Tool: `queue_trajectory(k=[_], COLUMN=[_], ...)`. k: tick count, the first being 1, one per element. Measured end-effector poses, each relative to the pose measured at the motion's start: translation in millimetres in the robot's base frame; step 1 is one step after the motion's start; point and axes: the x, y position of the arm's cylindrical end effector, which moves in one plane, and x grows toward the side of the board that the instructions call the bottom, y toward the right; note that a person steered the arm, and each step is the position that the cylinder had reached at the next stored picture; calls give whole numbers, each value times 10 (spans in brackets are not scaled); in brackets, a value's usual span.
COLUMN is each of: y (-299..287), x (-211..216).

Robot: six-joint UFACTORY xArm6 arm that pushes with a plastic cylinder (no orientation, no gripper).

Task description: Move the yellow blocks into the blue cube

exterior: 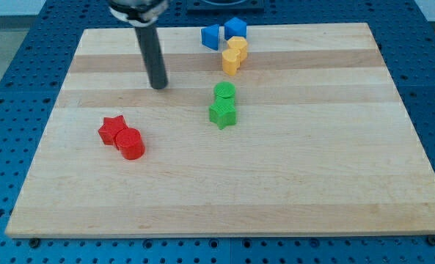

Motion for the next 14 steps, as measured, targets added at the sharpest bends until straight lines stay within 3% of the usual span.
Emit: queue_trajectory(k=[2, 6, 7, 9, 12, 14], y=[811, 1016, 861, 1430, 1468, 1453], x=[-202, -812, -497, -63, -525, -592])
